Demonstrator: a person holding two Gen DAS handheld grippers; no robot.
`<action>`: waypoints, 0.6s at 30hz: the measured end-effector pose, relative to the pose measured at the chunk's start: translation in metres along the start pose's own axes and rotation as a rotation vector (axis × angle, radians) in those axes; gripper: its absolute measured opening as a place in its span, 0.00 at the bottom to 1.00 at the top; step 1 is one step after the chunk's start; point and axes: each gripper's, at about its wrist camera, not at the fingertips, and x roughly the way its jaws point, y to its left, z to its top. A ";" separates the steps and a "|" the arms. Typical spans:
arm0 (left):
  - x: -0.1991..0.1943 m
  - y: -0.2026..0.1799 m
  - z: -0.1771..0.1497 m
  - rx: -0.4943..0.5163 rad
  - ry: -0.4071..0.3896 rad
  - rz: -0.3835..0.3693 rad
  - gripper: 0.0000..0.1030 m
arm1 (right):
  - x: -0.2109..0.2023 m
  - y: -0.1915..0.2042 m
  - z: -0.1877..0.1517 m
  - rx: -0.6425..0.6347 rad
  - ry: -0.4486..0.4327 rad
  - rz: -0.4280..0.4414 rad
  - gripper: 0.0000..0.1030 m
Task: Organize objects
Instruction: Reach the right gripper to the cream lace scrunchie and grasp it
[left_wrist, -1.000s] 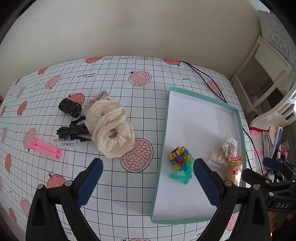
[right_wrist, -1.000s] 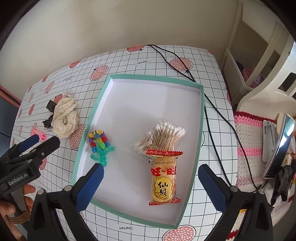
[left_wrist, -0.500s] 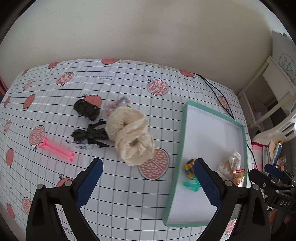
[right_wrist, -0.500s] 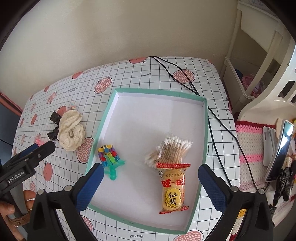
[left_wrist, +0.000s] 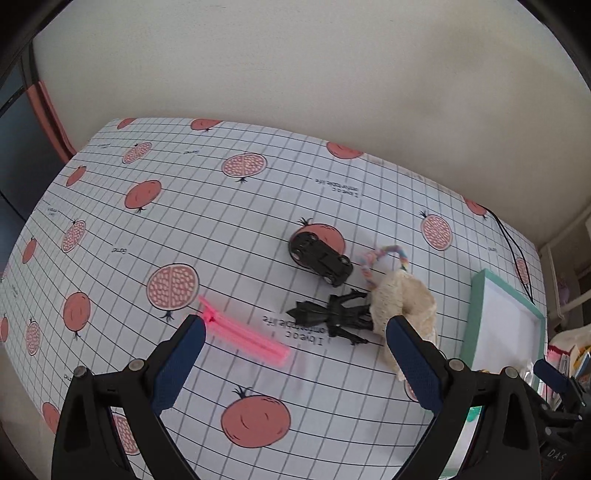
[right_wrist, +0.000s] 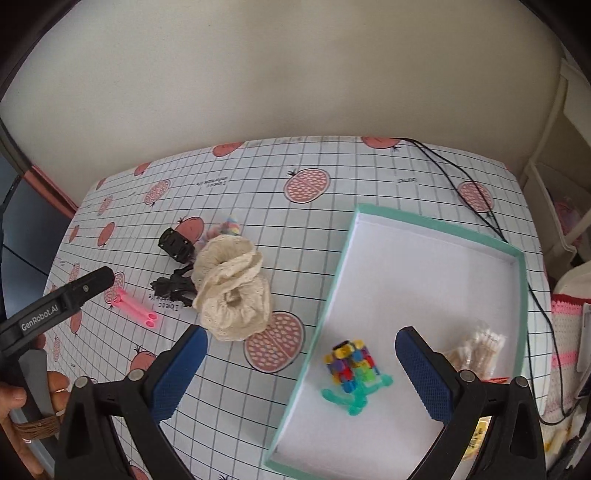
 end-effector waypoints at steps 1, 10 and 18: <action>0.000 0.005 0.002 -0.005 -0.005 0.005 0.96 | 0.004 0.006 0.002 -0.014 0.004 0.006 1.00; 0.039 0.032 0.004 -0.051 0.068 0.020 0.95 | 0.050 0.031 0.005 -0.067 0.024 0.002 1.00; 0.077 0.041 -0.010 -0.106 0.131 0.001 0.95 | 0.088 0.037 -0.006 -0.066 0.052 0.024 0.97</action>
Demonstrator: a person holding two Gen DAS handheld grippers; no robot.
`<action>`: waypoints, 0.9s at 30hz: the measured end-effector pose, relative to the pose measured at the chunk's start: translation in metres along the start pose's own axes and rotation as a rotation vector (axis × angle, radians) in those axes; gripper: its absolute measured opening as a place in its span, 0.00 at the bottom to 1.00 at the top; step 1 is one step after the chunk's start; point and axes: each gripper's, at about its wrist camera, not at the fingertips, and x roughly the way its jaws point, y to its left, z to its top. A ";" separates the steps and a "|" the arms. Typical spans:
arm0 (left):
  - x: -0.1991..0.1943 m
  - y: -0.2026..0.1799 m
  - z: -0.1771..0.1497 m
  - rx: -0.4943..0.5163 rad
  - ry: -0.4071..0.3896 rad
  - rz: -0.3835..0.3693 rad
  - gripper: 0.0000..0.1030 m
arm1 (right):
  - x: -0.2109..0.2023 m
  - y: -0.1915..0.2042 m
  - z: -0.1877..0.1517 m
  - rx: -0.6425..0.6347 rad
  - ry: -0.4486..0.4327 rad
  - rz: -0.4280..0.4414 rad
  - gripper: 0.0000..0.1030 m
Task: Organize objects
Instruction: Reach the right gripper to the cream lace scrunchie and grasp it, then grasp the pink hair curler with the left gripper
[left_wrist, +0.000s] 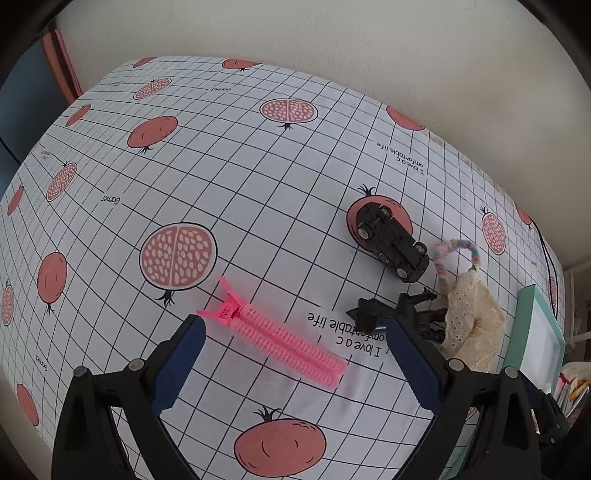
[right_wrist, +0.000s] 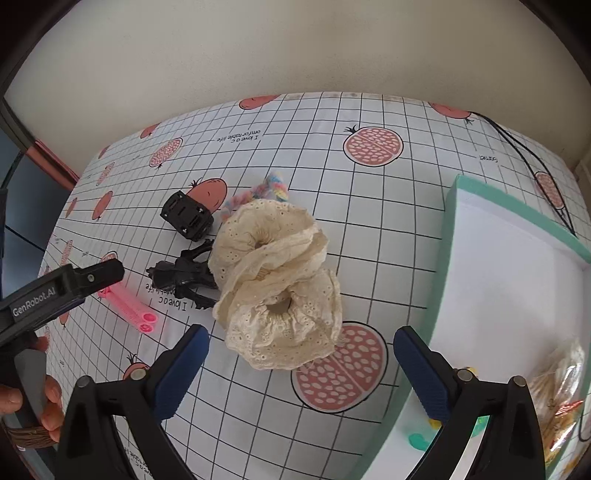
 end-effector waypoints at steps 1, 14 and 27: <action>0.003 0.000 -0.001 -0.001 0.006 0.005 0.95 | 0.001 0.003 0.000 -0.008 -0.010 -0.002 0.96; 0.025 0.016 -0.012 -0.065 0.040 0.042 0.81 | 0.020 0.009 -0.004 -0.012 -0.018 -0.005 0.47; 0.021 0.023 -0.023 -0.108 0.032 0.013 0.47 | 0.009 0.003 -0.006 -0.014 -0.017 0.017 0.06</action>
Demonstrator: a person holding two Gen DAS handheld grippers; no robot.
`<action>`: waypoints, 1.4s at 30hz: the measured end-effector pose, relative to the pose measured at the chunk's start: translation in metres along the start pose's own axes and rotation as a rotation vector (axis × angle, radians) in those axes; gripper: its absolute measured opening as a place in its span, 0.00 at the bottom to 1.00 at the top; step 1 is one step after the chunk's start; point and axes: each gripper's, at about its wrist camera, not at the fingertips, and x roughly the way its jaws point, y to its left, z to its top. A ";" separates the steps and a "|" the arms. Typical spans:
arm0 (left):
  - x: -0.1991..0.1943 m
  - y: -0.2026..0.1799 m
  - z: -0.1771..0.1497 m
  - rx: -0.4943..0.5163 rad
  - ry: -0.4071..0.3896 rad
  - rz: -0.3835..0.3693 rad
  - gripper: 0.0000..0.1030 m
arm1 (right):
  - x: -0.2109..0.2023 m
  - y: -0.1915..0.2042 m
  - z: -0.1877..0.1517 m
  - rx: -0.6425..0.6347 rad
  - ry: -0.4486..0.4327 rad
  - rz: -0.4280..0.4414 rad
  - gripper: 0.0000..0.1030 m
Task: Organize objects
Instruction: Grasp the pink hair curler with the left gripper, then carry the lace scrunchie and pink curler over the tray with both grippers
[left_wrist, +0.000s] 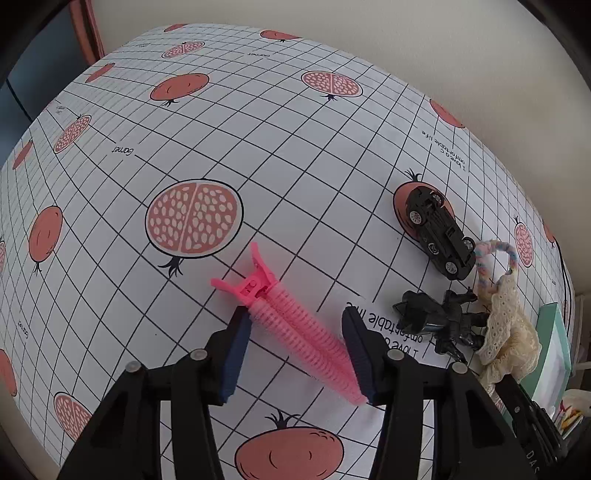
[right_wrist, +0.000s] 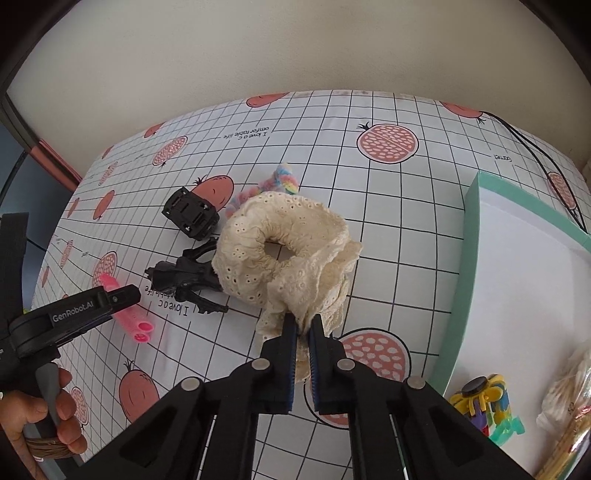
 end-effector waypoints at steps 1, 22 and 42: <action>0.000 0.001 -0.001 -0.003 0.000 -0.003 0.45 | -0.002 0.000 0.000 0.000 -0.002 0.006 0.06; -0.094 -0.002 0.002 0.038 -0.187 -0.115 0.28 | -0.098 -0.012 0.020 0.020 -0.187 0.089 0.05; -0.103 -0.144 -0.045 0.279 -0.151 -0.257 0.28 | -0.152 -0.121 0.018 0.159 -0.231 -0.056 0.05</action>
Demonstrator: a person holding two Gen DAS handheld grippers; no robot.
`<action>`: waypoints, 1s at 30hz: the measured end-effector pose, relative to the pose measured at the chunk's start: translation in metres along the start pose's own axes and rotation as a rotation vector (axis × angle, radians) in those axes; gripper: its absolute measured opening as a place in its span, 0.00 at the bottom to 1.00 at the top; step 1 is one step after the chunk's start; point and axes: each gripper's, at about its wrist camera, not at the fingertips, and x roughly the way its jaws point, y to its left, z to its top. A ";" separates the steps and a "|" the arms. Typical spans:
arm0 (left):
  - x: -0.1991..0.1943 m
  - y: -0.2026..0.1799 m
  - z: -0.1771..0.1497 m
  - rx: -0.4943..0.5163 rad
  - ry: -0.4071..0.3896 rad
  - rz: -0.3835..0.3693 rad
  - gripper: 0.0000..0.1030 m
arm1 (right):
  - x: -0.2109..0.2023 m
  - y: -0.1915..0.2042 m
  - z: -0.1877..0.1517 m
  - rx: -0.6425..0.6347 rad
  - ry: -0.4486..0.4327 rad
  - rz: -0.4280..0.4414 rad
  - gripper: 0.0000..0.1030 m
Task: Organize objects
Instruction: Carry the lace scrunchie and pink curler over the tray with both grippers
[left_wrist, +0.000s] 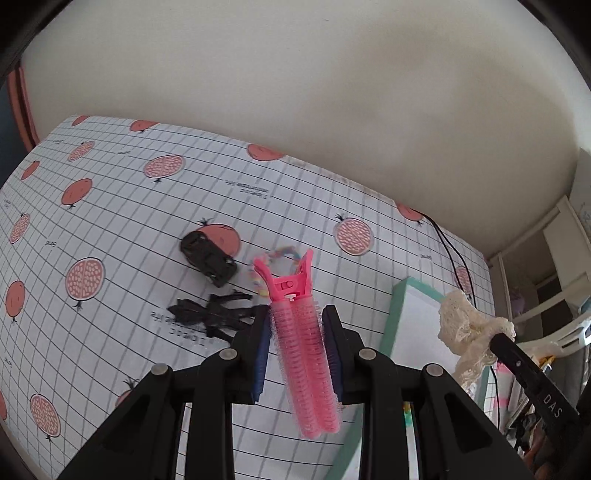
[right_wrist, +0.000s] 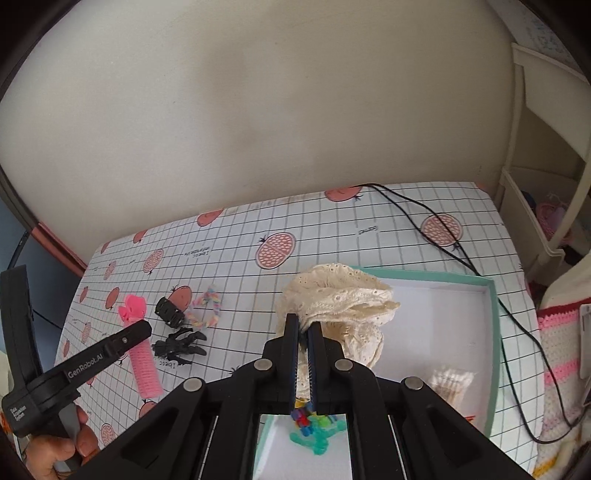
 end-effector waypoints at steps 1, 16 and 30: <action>0.002 -0.012 -0.001 0.024 0.005 -0.013 0.28 | -0.003 -0.008 0.001 0.010 -0.005 -0.010 0.05; 0.011 -0.146 -0.064 0.328 0.102 -0.166 0.29 | -0.041 -0.071 0.008 0.080 -0.067 -0.086 0.05; 0.057 -0.149 -0.091 0.376 0.202 -0.183 0.29 | 0.003 -0.084 -0.005 0.079 0.015 -0.136 0.05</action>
